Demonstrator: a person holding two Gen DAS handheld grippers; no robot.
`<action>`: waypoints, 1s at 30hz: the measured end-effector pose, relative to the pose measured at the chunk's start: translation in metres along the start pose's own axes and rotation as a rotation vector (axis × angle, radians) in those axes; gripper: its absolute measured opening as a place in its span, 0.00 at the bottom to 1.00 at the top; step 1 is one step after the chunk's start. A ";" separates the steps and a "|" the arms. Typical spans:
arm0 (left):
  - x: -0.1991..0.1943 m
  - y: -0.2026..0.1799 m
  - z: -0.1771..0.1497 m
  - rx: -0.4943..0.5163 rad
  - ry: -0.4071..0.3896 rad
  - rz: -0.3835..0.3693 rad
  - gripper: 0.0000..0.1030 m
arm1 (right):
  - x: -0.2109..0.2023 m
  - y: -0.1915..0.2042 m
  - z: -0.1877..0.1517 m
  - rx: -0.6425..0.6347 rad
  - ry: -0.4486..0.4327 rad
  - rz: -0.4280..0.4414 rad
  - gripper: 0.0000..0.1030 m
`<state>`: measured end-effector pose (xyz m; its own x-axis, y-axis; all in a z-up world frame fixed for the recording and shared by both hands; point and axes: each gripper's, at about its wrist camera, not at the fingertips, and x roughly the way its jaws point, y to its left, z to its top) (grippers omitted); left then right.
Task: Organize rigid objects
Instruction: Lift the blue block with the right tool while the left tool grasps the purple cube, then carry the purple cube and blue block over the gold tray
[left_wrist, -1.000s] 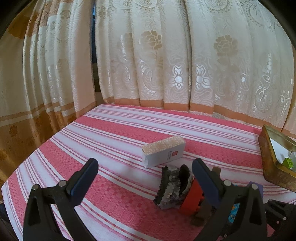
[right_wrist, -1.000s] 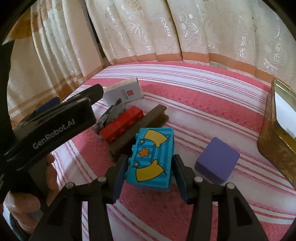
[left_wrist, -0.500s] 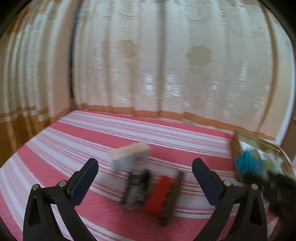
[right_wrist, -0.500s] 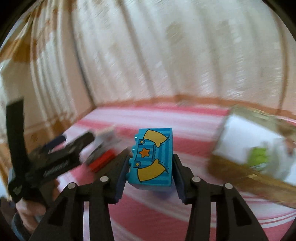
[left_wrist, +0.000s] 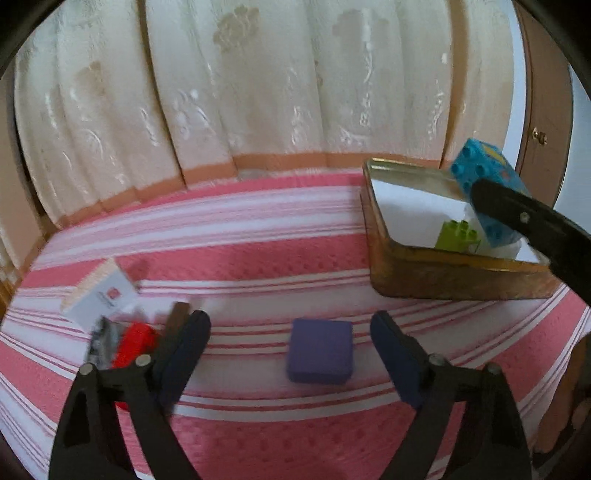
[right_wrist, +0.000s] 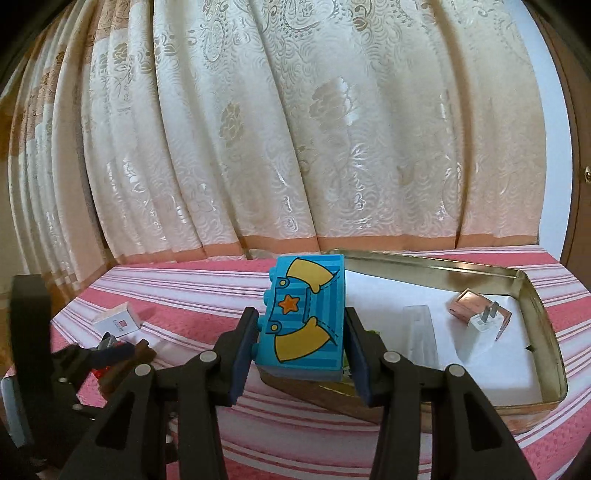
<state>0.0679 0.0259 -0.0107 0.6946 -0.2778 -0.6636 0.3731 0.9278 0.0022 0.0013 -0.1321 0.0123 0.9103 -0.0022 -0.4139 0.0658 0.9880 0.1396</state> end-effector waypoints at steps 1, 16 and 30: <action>0.005 -0.003 0.001 0.001 0.023 -0.011 0.83 | 0.003 0.001 0.000 0.001 0.003 0.006 0.47; 0.028 -0.002 0.001 -0.025 0.155 -0.018 0.38 | 0.009 0.000 -0.001 0.013 0.028 0.026 0.47; -0.003 -0.013 0.009 -0.088 -0.070 0.065 0.38 | -0.006 -0.007 0.005 -0.016 -0.060 -0.046 0.47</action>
<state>0.0664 0.0120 -0.0017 0.7579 -0.2301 -0.6104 0.2724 0.9619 -0.0243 -0.0027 -0.1393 0.0181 0.9296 -0.0564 -0.3644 0.1019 0.9890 0.1070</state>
